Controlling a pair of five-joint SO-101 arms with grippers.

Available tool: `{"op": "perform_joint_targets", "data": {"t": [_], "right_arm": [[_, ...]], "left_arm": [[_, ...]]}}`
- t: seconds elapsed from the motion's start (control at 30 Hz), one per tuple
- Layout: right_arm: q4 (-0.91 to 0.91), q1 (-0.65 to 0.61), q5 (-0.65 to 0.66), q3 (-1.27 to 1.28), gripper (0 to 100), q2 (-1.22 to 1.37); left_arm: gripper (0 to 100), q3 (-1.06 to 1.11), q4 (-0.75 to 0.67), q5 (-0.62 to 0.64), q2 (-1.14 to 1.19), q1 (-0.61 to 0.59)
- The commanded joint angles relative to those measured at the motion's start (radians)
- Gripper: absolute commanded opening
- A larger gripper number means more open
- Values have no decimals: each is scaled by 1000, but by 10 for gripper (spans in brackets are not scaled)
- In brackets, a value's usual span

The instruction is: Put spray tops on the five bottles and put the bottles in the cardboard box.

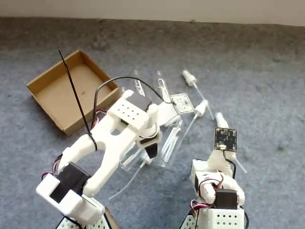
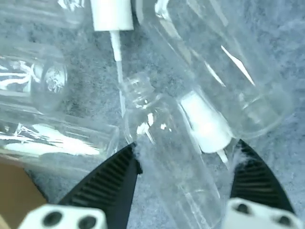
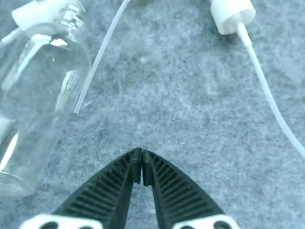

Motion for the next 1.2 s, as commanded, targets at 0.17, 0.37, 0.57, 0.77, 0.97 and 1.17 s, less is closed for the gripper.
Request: {"op": "perform_joint_targets", "data": {"t": [0.17, 0.37, 0.57, 0.77, 0.97, 1.17], "right_arm": [[5, -8, -9, 160, 5, -8], [5, -8, -9, 160, 5, -8], [5, -8, -9, 160, 5, -8], [5, -8, -9, 160, 5, -8], [5, -8, -9, 160, 5, -8], [5, -8, -9, 160, 5, -8]], "left_arm": [[270, 67, -109, 40, -7, -5], [270, 116, -150, 58, -7, -45], [274, 120, -153, 130, -5, -47], [274, 133, -150, 118, -5, -54], [274, 157, -155, 18, -5, -58], [271, 151, -155, 17, 44, -54]]}}
